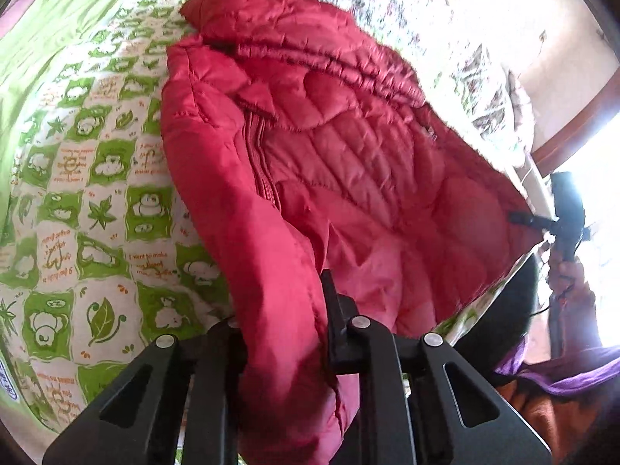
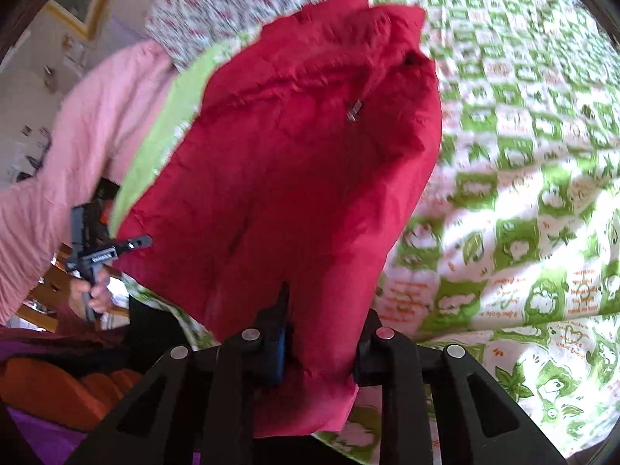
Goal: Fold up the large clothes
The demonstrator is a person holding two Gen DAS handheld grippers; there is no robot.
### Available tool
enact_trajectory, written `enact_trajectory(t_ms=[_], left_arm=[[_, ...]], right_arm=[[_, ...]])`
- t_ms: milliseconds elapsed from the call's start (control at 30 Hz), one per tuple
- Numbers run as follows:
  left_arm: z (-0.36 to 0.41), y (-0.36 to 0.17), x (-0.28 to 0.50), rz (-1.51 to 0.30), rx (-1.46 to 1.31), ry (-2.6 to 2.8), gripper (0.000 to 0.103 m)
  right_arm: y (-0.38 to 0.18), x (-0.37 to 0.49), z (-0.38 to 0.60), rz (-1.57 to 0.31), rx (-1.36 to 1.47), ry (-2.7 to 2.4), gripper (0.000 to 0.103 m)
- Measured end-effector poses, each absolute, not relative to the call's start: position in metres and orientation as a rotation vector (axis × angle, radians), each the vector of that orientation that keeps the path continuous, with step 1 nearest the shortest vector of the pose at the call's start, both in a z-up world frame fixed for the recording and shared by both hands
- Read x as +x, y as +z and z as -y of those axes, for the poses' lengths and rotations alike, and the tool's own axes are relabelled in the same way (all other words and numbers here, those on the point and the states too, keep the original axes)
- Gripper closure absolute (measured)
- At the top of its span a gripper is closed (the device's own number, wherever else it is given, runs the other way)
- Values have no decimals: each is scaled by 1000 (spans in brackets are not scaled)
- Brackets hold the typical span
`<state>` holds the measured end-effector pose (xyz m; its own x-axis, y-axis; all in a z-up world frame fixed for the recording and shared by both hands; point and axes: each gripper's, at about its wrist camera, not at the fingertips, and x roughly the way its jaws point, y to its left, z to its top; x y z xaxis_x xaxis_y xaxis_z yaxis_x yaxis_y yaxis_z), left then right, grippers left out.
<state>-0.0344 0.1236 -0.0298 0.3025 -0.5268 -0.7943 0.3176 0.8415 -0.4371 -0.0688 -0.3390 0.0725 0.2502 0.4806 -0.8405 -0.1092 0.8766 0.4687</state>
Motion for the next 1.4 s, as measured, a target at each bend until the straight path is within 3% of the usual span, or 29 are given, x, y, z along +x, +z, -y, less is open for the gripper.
enact_trajectory(t_ms=[400,767,1033,1400], left_arm=[[-121,35,-18,-937,-264,-580,88],[-130,87,46,-768,-342,-550,88],[-127,95,114,-770,-394,-523,88],[-117,70,213,-827,-484,-438,88]], right_arm=[[118,-47,334,-1036,406,460,83],[156,18,361,-842,474,383,84],[157,85,369,-798,492,304,84],[114,176,392,-803,638,171,84]])
